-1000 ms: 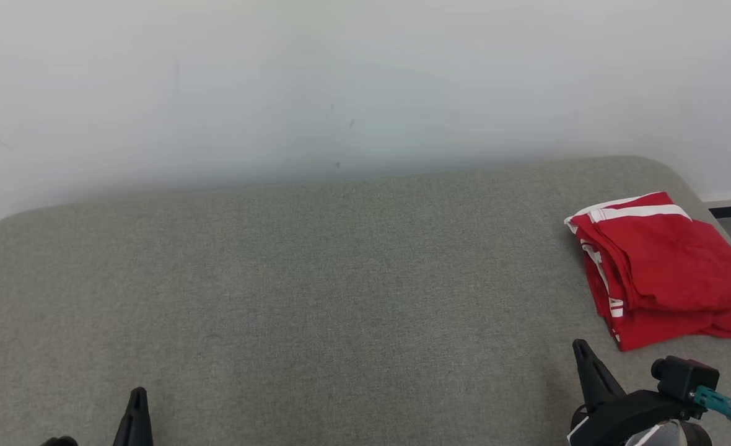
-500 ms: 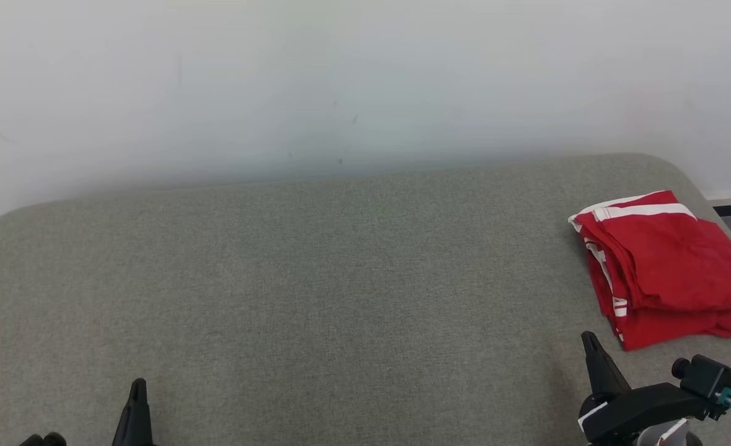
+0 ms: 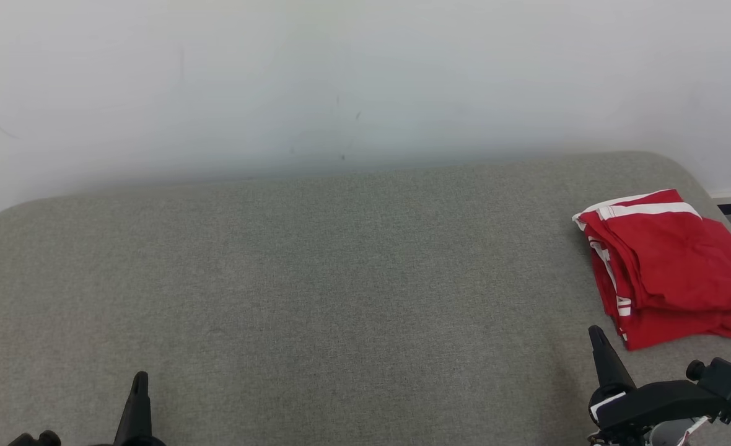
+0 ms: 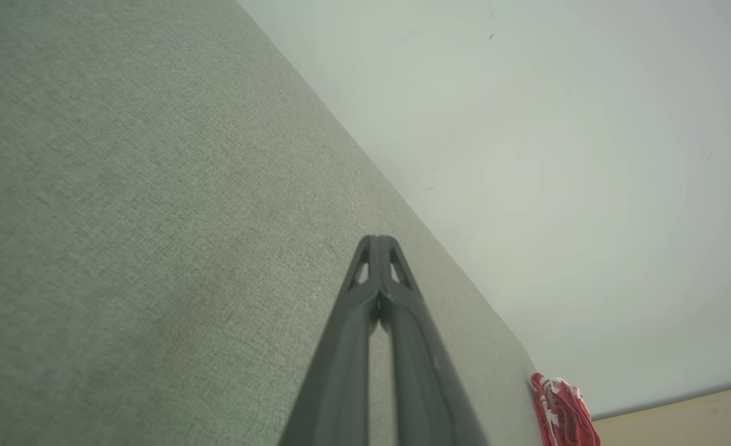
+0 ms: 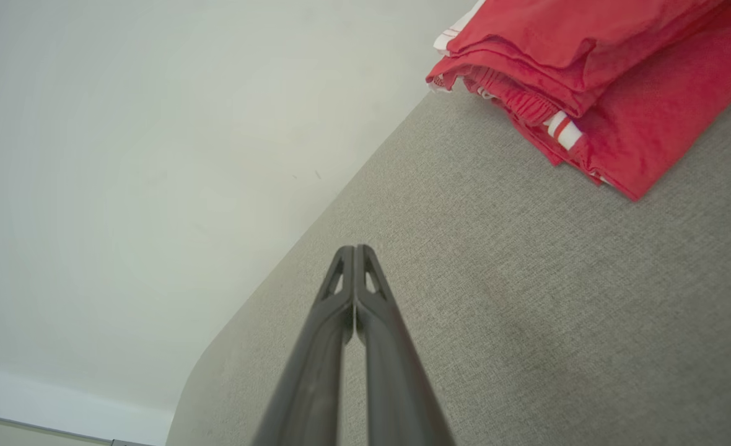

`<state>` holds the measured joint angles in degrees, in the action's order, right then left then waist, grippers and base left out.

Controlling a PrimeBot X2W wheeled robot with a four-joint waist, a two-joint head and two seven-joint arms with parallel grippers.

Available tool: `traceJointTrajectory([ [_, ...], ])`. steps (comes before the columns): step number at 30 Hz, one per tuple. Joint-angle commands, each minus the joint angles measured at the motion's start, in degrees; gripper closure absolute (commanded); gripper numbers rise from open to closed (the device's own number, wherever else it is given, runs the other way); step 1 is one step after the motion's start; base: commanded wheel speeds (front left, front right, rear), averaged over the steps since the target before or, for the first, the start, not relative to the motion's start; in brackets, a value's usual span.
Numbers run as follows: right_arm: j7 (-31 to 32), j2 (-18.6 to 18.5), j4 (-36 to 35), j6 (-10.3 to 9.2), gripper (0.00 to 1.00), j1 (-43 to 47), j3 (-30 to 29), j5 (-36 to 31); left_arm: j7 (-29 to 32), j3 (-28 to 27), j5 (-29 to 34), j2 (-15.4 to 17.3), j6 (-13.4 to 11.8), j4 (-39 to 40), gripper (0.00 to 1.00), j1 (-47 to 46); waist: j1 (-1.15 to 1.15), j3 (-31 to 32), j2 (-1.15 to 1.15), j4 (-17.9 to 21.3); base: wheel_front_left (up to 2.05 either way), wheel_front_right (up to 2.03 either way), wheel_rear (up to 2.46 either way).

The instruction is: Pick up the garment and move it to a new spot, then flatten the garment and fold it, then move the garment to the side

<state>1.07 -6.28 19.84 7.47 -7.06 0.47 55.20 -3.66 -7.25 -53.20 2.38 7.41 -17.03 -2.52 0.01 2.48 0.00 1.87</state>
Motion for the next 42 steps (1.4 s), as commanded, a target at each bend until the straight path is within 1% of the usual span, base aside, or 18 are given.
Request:
traceJointTrajectory([
  [1, 0.2, 0.0, -0.9, 0.02, 1.0, -0.5, -0.5, 1.5, 0.4, 0.0, -1.5, 0.4, 0.1, 0.9, 1.0, -1.7, 0.0, 0.0, 0.0, 0.0, 0.0, 0.0, 0.0],
  [20, 1.9, 1.1, -2.5, 0.02, 1.0, -0.1, -2.6, 12.8, 3.6, 0.2, -13.5, 0.5, 0.1, 1.5, 1.0, -2.6, 0.0, -0.7, 0.0, -0.5, 0.0, 0.0, 0.0],
  [42, 3.5, 2.1, -3.9, 0.03, 1.0, 0.2, -4.6, 23.3, 6.5, 0.4, -24.5, 0.6, 0.1, 2.1, 1.0, -3.4, 0.0, -1.4, 0.0, -1.0, 0.0, 0.0, 0.0],
])
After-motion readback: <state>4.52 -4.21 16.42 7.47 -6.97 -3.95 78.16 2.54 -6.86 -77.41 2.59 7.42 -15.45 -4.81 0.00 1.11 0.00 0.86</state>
